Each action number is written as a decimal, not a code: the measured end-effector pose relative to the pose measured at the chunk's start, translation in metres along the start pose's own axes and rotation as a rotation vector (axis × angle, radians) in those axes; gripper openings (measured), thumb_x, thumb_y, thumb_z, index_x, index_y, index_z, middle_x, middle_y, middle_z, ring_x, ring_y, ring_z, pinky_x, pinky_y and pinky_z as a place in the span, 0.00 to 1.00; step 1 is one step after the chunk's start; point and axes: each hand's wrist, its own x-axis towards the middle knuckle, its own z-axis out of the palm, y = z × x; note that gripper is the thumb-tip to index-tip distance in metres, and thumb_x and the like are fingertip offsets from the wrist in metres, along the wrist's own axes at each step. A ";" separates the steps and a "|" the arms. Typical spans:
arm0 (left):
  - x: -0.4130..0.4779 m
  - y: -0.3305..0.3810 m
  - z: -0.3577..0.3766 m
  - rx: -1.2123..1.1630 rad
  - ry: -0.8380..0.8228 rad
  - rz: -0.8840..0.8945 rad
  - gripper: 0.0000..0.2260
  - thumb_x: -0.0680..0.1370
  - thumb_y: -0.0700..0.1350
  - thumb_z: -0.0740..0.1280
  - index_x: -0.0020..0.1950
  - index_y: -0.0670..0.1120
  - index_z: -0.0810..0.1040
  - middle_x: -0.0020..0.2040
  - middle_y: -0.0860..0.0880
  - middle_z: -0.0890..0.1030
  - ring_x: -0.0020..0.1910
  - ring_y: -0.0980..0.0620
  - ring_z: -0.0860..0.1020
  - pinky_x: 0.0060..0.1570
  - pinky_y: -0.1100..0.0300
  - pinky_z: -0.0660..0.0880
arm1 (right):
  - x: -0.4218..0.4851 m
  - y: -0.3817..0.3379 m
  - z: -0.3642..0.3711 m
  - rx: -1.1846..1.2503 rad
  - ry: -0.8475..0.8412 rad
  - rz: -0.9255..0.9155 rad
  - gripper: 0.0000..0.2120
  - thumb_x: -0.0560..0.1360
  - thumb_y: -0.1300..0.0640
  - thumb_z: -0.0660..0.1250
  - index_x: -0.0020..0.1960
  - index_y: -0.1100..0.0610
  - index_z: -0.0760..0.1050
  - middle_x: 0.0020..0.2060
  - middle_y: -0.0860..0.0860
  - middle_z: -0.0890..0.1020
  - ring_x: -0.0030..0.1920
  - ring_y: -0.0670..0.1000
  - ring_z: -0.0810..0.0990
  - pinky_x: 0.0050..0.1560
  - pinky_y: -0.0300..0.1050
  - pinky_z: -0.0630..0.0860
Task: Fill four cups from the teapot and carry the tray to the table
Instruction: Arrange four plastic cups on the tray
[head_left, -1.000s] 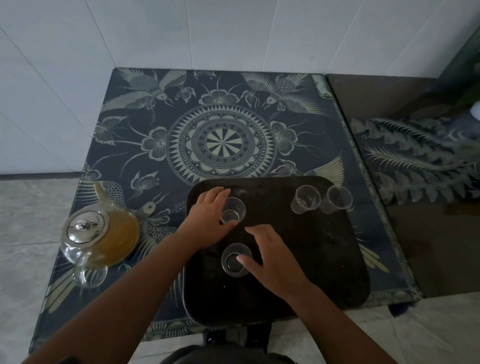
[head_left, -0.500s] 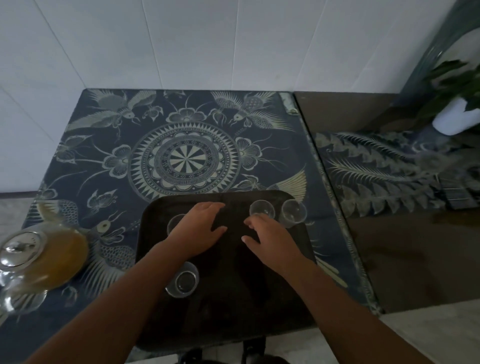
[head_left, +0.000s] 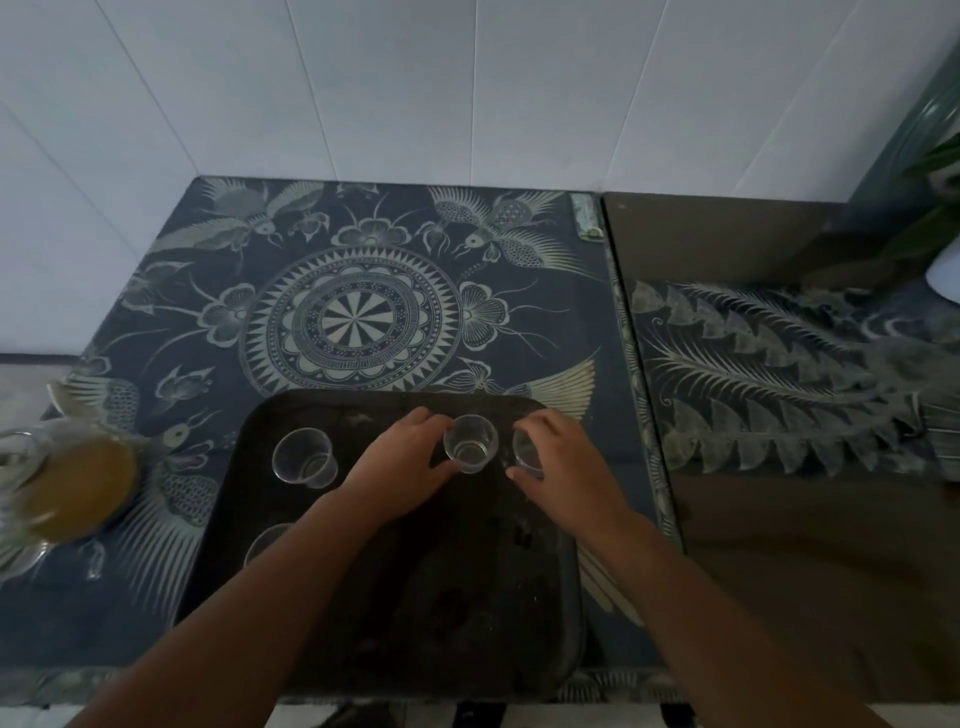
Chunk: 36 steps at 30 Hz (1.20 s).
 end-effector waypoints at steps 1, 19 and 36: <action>0.001 0.001 0.002 -0.011 0.013 -0.002 0.23 0.77 0.54 0.72 0.70 0.50 0.75 0.60 0.52 0.76 0.58 0.52 0.77 0.61 0.52 0.77 | 0.002 0.004 -0.001 -0.002 -0.002 0.000 0.27 0.72 0.50 0.74 0.68 0.55 0.72 0.63 0.48 0.72 0.65 0.48 0.69 0.60 0.38 0.70; 0.028 0.005 0.038 -0.184 -0.027 -0.052 0.37 0.76 0.45 0.74 0.81 0.48 0.61 0.78 0.51 0.65 0.76 0.48 0.66 0.74 0.53 0.65 | 0.011 0.028 0.017 0.015 -0.077 0.175 0.36 0.74 0.53 0.74 0.76 0.61 0.63 0.71 0.54 0.68 0.70 0.53 0.70 0.67 0.43 0.68; 0.031 -0.009 0.033 -0.174 -0.102 0.066 0.33 0.75 0.44 0.75 0.78 0.47 0.66 0.75 0.51 0.69 0.72 0.50 0.71 0.70 0.57 0.69 | -0.039 -0.010 0.038 0.076 -0.085 0.196 0.35 0.73 0.52 0.74 0.75 0.59 0.65 0.68 0.51 0.70 0.68 0.50 0.72 0.63 0.35 0.67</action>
